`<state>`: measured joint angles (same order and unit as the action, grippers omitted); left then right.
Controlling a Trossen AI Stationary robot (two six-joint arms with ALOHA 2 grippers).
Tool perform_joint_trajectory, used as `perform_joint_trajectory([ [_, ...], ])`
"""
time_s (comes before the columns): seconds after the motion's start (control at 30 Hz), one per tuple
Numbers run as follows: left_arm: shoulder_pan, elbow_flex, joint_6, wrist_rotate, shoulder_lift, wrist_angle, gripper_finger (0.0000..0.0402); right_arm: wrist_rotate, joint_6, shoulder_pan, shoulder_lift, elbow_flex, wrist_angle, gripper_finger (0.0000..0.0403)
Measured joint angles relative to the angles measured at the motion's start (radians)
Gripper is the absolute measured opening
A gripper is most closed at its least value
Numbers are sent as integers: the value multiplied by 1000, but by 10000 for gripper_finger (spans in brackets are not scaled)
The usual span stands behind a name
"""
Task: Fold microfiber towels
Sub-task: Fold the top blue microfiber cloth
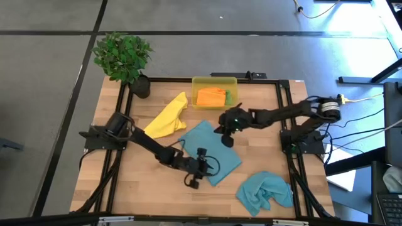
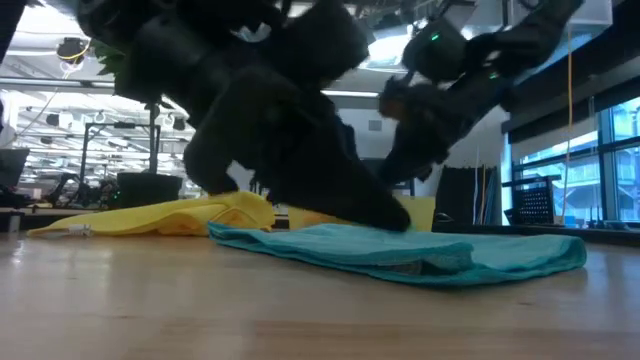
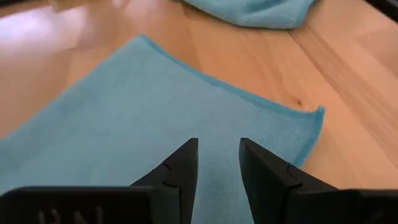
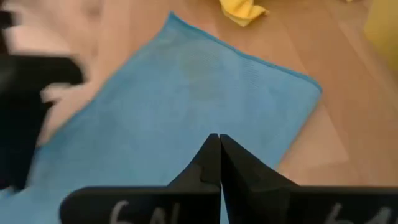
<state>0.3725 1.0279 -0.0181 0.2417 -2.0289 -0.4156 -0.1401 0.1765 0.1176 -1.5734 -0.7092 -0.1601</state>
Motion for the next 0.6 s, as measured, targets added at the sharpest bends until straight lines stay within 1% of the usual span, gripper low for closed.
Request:
perform_joint_trajectory([
  [0.13, 2, 78, 0, -5, -54, 94, 102, -39, -98, 18, -114, -84, 26, 0],
  [0.27, 7, 86, 10, -9, -61, 95, 94, -38, -148, 33, -215, -170, 80, 0],
  [0.4, 14, 88, 22, -17, -61, 142, 87, 26, -156, 49, -266, -228, 142, 0],
  [0.6, 31, 93, 36, -16, -52, 246, 85, 141, -138, 56, -271, -252, 265, 0],
])
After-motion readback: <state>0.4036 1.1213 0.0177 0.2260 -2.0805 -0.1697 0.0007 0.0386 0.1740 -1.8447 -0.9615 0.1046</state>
